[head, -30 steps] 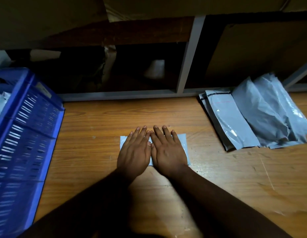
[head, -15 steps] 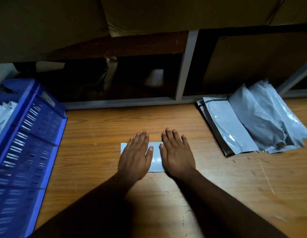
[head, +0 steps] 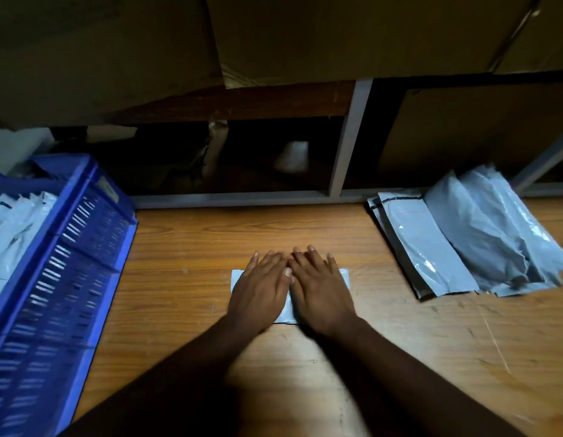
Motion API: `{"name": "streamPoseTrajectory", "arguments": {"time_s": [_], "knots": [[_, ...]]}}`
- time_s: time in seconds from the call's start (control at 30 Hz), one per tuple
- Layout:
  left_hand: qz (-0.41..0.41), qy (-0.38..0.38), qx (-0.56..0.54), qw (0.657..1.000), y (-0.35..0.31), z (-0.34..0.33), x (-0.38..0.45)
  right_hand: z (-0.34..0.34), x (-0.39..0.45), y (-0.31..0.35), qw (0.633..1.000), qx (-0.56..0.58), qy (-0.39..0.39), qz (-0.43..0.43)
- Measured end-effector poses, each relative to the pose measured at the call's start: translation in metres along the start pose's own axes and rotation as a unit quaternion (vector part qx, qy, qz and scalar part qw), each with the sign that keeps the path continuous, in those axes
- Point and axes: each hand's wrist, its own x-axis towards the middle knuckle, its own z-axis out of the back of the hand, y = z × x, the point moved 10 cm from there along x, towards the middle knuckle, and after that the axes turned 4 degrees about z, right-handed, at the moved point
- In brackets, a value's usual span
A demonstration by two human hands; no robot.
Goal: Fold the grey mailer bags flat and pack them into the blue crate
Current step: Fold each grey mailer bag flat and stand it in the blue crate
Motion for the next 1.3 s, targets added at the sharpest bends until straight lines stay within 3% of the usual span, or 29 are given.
{"name": "streamPoseTrajectory", "arguments": {"time_s": [0.27, 0.6, 0.9, 1.03, 1.3], "knots": [[0.005, 0.007, 0.059, 0.998, -0.002, -0.016, -0.009, -0.020, -0.006, 0.008, 0.997, -0.078, -0.019, -0.010], [-0.001, 0.040, 0.082, 0.996, 0.012, -0.012, -0.016, -0.001, -0.025, -0.021, 0.999, -0.048, 0.000, -0.023], [0.017, 0.024, 0.032, 0.999, 0.020, -0.012, -0.019, -0.002, -0.032, -0.031, 0.999, -0.034, 0.000, -0.041], [0.055, 0.020, 0.024, 0.998, 0.033, -0.010, -0.036, 0.007, -0.064, -0.056, 0.995, -0.003, -0.034, -0.094], [0.030, 0.103, -0.060, 0.992, 0.035, 0.004, -0.036, 0.020, -0.071, -0.046, 0.997, 0.024, -0.023, -0.068]]}}
